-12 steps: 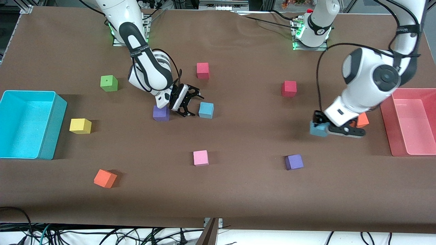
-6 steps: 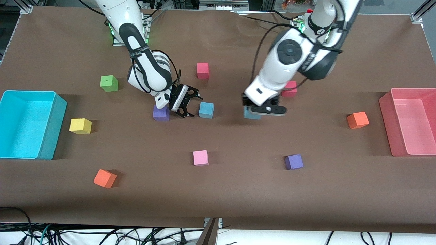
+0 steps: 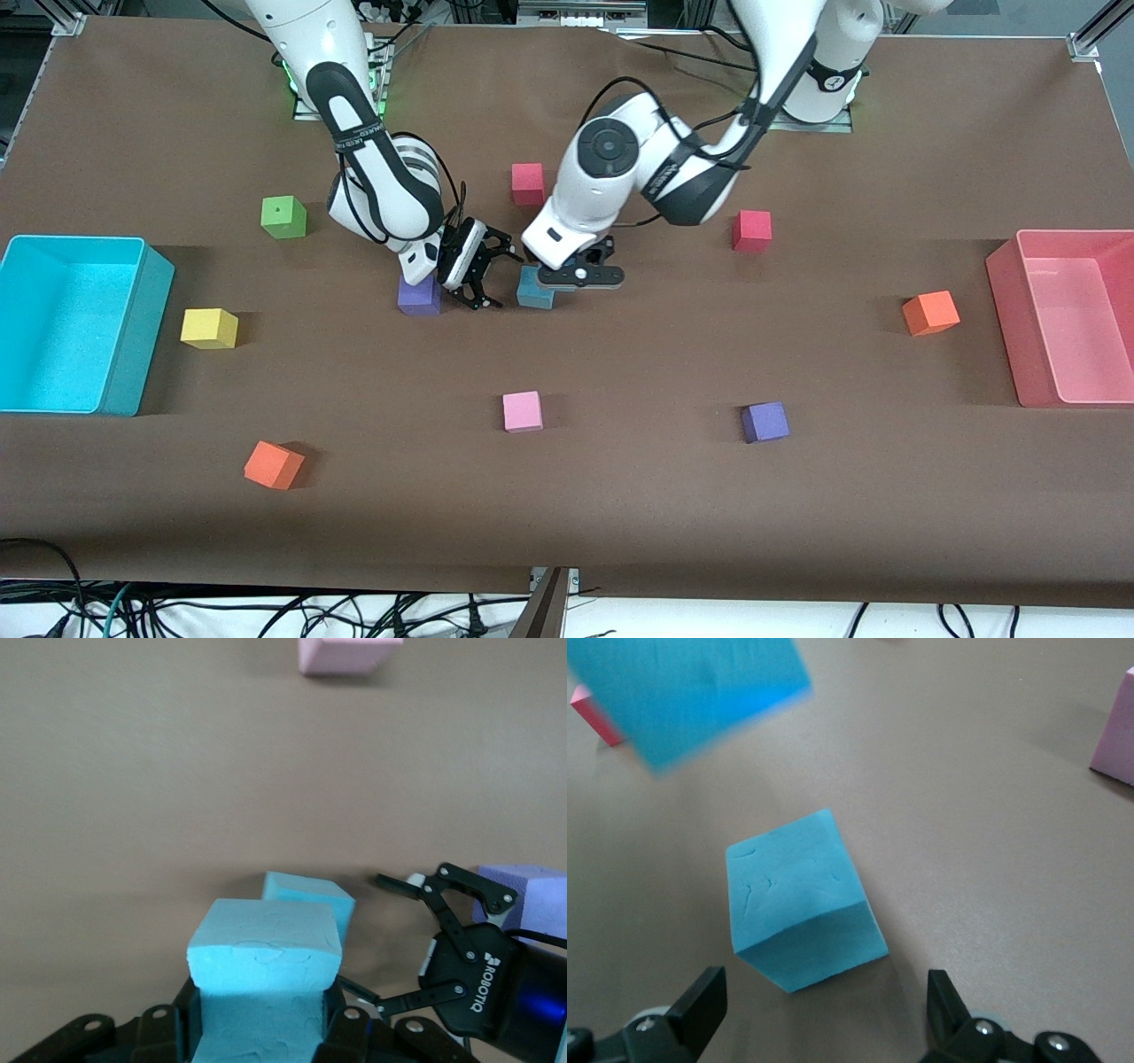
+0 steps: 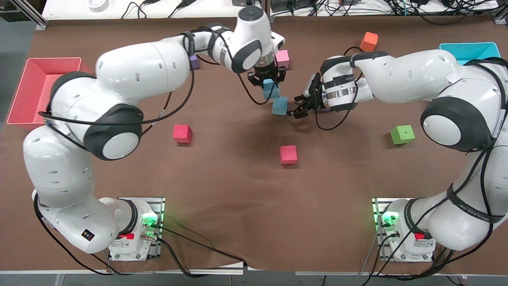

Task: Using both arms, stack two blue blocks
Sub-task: 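Lower the cube onto the cyan cube while the right gripper steadies it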

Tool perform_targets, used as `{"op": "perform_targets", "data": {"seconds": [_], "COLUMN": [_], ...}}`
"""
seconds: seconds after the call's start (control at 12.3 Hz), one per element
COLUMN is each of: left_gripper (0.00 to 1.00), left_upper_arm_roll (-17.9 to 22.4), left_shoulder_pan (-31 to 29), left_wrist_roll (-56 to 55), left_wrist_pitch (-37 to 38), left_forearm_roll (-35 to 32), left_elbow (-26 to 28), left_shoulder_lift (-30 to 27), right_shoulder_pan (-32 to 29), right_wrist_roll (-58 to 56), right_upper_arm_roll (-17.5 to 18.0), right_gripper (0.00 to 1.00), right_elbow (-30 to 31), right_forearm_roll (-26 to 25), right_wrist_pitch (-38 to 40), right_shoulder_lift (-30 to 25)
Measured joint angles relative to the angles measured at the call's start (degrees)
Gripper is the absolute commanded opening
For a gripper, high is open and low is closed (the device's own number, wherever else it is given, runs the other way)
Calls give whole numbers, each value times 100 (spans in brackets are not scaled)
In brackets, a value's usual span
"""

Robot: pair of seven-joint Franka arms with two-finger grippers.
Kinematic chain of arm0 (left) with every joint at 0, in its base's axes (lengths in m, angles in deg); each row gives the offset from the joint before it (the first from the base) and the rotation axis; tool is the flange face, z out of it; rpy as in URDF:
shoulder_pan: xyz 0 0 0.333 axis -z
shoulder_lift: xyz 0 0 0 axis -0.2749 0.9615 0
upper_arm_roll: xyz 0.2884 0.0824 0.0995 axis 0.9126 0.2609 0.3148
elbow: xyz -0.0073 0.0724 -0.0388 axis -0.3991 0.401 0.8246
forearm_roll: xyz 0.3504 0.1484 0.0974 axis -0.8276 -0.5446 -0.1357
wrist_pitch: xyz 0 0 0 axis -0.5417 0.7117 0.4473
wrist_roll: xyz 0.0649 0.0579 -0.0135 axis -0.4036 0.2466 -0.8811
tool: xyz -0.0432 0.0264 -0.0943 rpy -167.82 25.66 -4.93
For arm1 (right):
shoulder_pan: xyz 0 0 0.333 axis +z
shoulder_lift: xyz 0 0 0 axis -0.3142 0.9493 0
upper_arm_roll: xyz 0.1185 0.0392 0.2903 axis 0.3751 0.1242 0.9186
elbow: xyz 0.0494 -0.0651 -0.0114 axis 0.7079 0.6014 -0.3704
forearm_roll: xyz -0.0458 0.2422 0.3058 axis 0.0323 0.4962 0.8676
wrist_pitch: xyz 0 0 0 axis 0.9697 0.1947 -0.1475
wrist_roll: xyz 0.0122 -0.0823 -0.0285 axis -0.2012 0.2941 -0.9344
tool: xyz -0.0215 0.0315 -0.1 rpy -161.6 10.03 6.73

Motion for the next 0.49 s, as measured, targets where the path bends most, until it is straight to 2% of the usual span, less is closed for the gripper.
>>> {"op": "perform_targets", "data": {"seconds": [0.49], "left_gripper": [0], "left_upper_arm_roll": [238], "left_shoulder_pan": [446], "left_wrist_roll": [-15], "left_wrist_pitch": [12], "left_forearm_roll": [-4], "left_elbow": [-298], "left_shoulder_lift": [420], "right_shoulder_pan": [2], "right_wrist_roll": [-309], "right_upper_arm_roll": [-1], "right_gripper": [100], "right_elbow": [4], "right_forearm_roll": [1], "right_wrist_pitch": [1], "right_shoulder_lift": [15]}}
